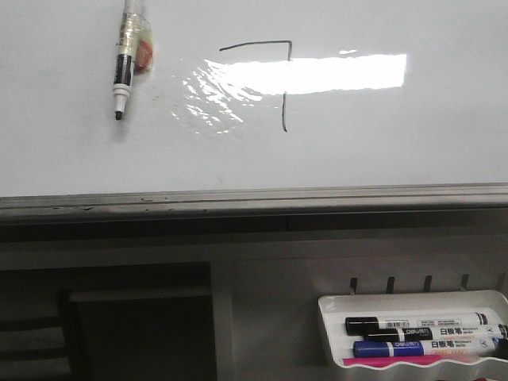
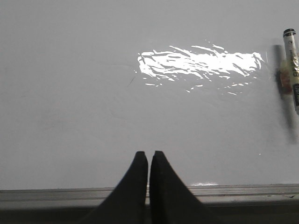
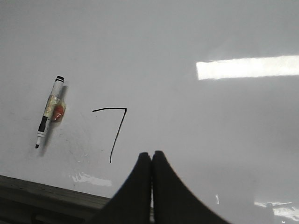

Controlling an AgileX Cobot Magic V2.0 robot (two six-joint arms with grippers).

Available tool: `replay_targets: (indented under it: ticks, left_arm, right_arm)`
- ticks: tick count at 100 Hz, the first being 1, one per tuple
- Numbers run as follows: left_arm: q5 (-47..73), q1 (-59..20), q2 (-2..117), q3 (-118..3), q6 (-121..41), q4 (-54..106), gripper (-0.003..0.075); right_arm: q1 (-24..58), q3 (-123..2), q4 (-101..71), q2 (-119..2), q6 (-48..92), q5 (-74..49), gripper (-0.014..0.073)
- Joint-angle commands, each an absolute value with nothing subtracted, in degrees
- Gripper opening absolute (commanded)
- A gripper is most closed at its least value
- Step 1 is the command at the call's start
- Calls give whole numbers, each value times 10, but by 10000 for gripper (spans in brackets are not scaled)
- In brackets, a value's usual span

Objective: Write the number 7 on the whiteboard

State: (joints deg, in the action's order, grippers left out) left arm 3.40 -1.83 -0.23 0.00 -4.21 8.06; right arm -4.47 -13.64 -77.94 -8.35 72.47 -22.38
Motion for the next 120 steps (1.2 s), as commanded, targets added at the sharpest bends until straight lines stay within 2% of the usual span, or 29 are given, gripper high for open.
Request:
replay_targets:
  ticks: [1,23,36,44,49,55,68,80,94,120]
  left_arm:
    - [-6,-23,-20,20,-37,86,-20]
    - [-6,-23,-20,20,-37,86,-20]
    - [-6,-23,-20,20,-37,86,-20]
    - [-6,-23,-20,20,-37,86,-20]
    - [-6,-23,-20,20,-37,86,-20]
    - [-6,-23,-20,20,-37,86,-20]
    - [-6,-23,-20,20,-37,86,-20]
    - [-6,-23,-20,20,-37,86,-20]
    - [-6,-23,-20,20,-37,86,-20]
    - [-6,-23,-19,20,-37,86,-20]
  right_arm:
    - [-47,-150,-796,-89,734,-192,-65]
    - [-47,-150,-797,-89,734,-107,-65]
    - [-47,-150,-783,-89,733,-103,-65]
    - [-47,-151,-710,-89,711,-129,-65]
    - [-47,-151,-652,-89,651,-127,-65]
    - [-47,-150,-545,-90,517,-109,-65]
    - [-47,-149,-215,-91,208,-108,-65]
    - [-47,-122,-24,-89,39,-54,-65]
    - [-29,-67,26,-56,9,14,-65]
    - [2,23,41,17,9,-7,-65]
